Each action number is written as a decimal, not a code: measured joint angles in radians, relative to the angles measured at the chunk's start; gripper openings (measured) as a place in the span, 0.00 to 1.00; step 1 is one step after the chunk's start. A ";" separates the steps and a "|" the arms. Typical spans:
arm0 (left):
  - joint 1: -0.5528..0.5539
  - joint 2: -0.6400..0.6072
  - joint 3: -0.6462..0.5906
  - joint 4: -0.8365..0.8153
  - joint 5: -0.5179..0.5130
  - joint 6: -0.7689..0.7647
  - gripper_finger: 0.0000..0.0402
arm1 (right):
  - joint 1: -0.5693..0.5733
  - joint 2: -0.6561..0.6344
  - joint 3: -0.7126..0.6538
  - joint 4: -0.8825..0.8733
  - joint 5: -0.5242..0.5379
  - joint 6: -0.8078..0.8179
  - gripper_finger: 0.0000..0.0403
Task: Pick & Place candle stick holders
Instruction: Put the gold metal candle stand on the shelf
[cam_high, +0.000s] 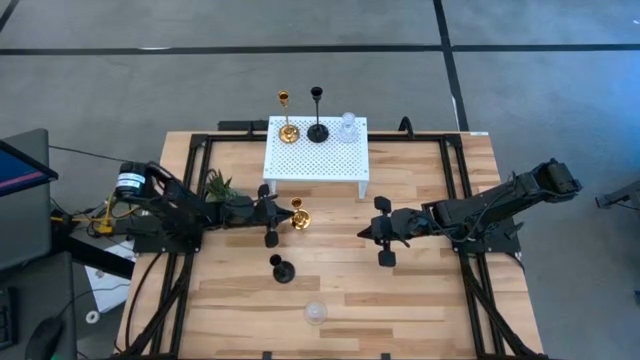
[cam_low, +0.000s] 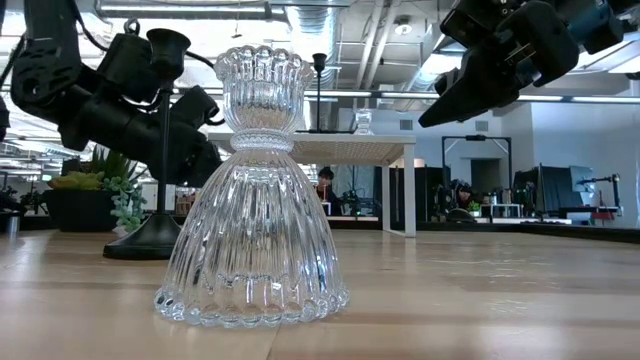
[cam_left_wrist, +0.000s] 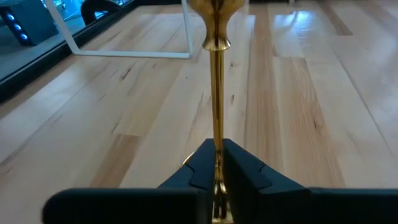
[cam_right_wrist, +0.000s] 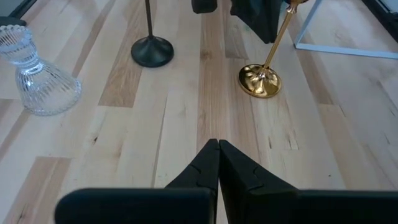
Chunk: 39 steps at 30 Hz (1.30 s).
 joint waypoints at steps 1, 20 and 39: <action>0.000 0.008 0.005 0.000 0.000 0.000 0.09 | 0.000 0.000 0.000 0.000 0.000 0.000 0.00; 0.000 0.099 0.099 -0.001 0.000 -0.030 0.55 | 0.000 0.000 0.000 -0.001 0.000 0.001 0.00; 0.000 0.099 0.106 -0.005 0.028 -0.031 0.21 | 0.001 0.000 0.000 -0.008 0.000 0.001 0.00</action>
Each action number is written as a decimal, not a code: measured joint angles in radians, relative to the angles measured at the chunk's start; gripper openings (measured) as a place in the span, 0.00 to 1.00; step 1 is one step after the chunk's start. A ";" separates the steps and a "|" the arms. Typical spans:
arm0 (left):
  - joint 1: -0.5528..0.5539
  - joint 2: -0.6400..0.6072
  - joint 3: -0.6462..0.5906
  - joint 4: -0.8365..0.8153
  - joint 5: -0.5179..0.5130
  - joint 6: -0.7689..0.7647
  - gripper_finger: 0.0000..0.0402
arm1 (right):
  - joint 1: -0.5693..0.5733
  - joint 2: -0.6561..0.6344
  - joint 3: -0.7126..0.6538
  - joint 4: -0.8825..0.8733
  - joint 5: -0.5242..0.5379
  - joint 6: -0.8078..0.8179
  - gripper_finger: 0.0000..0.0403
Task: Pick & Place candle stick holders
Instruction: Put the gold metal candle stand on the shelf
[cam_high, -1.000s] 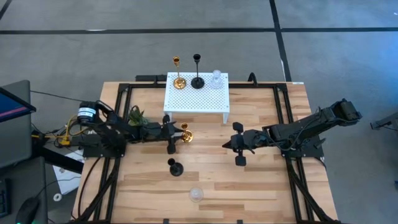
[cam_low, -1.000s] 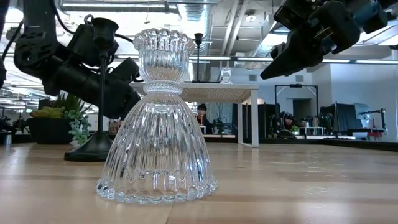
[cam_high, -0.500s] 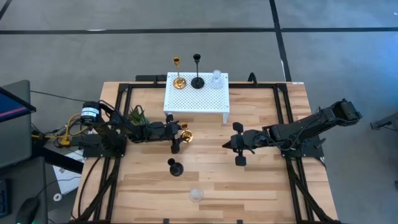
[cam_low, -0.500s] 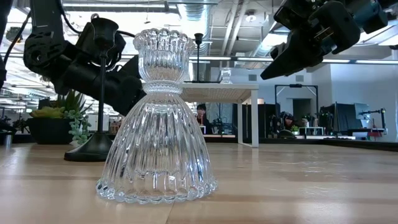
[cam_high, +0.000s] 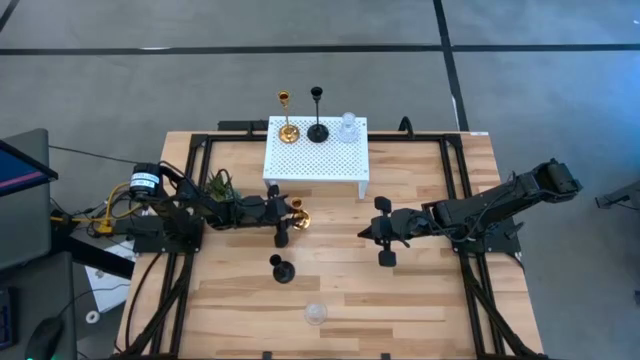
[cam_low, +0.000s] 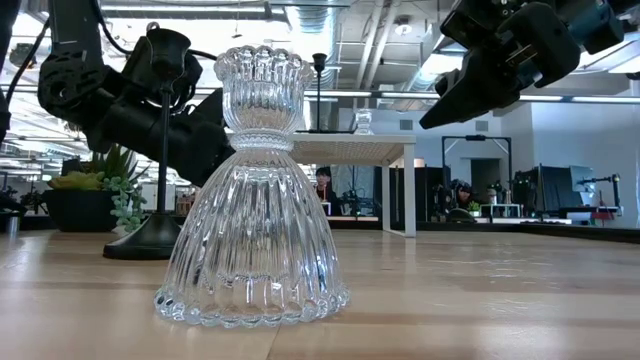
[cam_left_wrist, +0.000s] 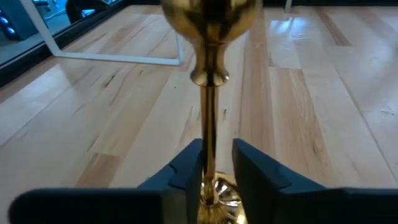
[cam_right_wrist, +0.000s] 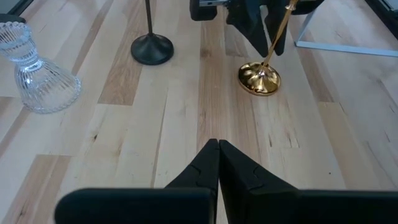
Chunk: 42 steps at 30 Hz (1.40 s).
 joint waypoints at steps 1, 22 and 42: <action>0.000 0.000 0.000 0.000 0.002 0.000 0.19 | 0.000 0.000 0.000 0.000 0.000 0.000 0.00; -0.112 -0.356 -0.002 -0.319 -0.152 -0.106 0.04 | -0.001 0.000 0.000 -0.025 0.000 0.002 0.00; -0.069 -0.613 0.374 -0.942 -0.237 -0.038 0.04 | 0.000 0.000 0.000 -0.024 0.000 0.002 0.00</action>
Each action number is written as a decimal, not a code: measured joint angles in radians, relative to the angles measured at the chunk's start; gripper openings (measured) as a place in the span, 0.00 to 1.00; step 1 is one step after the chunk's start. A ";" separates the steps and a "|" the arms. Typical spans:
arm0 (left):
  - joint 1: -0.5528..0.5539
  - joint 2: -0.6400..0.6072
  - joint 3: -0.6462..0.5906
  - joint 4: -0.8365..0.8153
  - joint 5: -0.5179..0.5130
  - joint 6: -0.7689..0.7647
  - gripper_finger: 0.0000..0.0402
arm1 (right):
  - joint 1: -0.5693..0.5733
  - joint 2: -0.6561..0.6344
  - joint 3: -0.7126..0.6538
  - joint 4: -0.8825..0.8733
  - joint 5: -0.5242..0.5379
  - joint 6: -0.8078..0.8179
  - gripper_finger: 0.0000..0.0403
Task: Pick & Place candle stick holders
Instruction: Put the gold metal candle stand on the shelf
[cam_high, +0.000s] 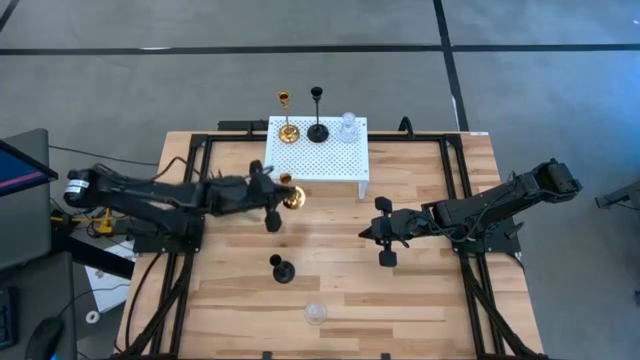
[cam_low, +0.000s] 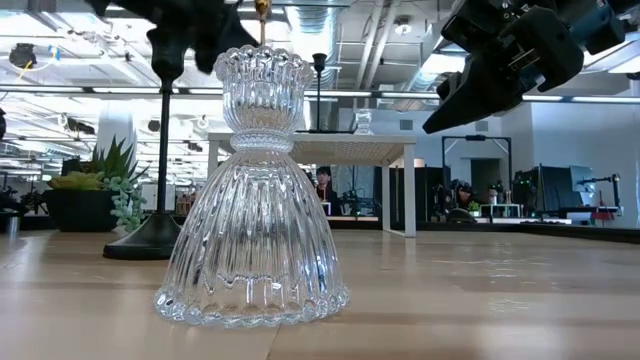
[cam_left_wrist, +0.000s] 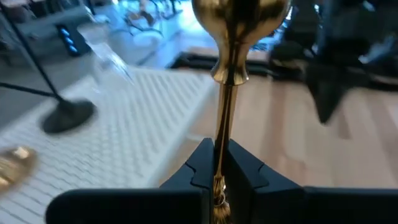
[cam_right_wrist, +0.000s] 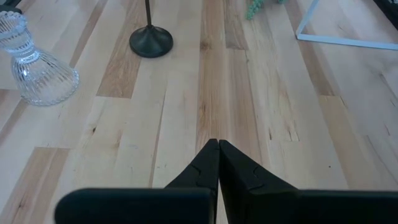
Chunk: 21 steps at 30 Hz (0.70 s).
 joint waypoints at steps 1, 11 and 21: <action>0.015 0.000 0.017 -0.003 0.000 0.020 0.04 | 0.000 0.000 0.000 0.000 0.000 0.000 0.00; 0.244 0.000 0.069 -0.049 0.083 0.069 0.04 | 0.000 0.000 0.000 0.000 0.000 0.000 0.00; 0.473 0.024 0.070 -0.039 0.320 -0.009 0.04 | 0.000 0.000 0.000 -0.001 0.000 -0.002 0.00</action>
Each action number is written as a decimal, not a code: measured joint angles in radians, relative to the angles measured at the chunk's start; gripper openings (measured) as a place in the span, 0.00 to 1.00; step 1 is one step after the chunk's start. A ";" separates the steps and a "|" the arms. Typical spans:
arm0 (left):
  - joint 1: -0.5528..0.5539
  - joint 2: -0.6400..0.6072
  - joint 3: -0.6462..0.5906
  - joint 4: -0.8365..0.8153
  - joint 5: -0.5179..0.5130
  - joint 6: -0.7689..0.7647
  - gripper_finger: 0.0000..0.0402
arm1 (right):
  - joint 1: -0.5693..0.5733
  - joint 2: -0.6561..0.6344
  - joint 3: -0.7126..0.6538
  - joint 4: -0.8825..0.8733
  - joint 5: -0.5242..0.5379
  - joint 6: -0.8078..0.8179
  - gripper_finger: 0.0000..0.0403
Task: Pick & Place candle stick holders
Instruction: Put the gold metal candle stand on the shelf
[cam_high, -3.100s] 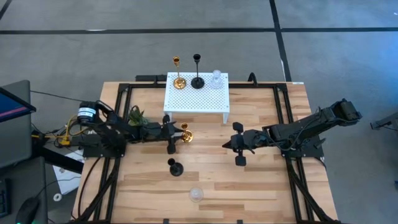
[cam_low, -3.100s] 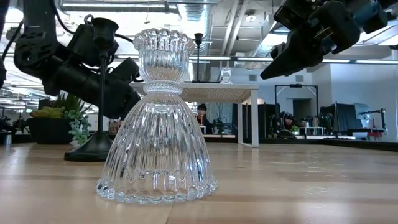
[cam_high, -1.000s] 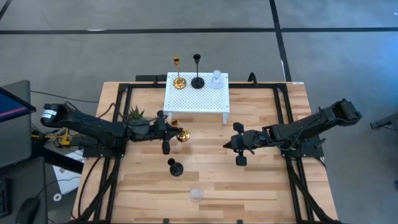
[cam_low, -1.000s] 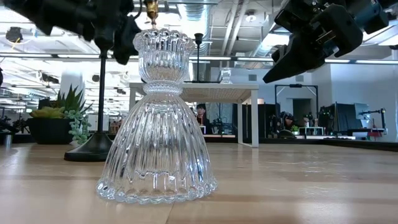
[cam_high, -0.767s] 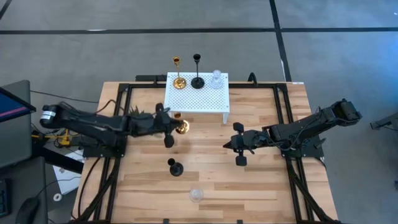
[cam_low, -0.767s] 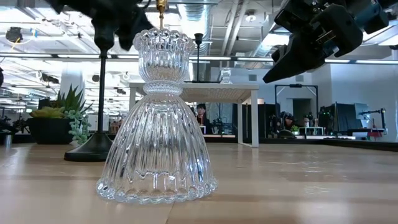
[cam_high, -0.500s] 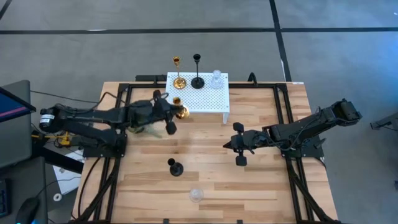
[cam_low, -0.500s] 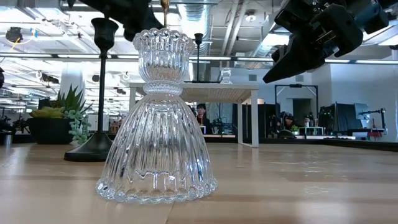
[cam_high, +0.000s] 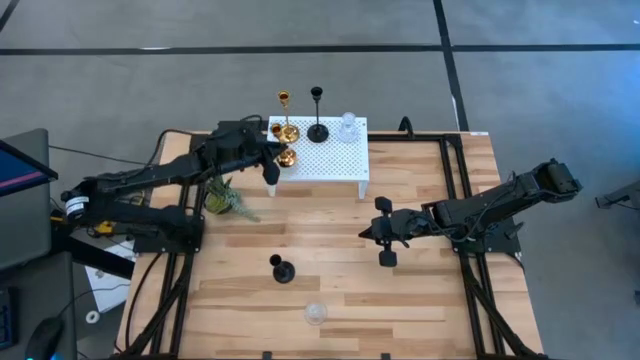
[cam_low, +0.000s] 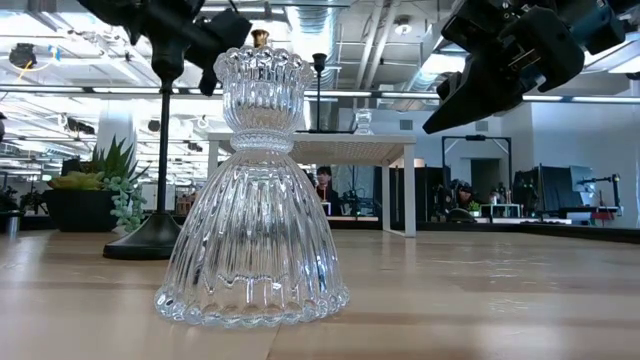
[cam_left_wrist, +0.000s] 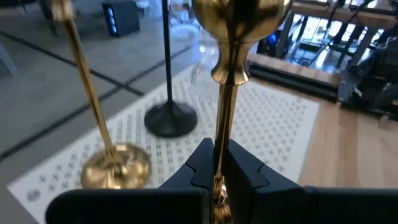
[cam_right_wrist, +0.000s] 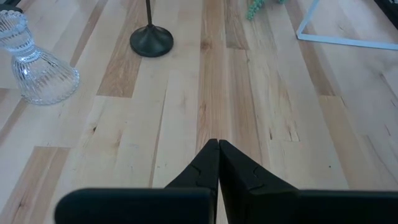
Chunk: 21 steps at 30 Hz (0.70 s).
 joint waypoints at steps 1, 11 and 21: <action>0.015 0.004 -0.001 -0.009 0.015 -0.002 0.04 | 0.000 0.000 0.000 0.000 0.000 0.000 0.00; 0.056 0.129 -0.001 0.073 0.040 0.002 0.04 | -0.002 0.000 0.000 -0.002 0.000 0.000 0.00; 0.073 0.142 -0.001 0.096 0.042 0.003 0.04 | -0.002 0.000 0.000 -0.019 0.000 0.000 0.00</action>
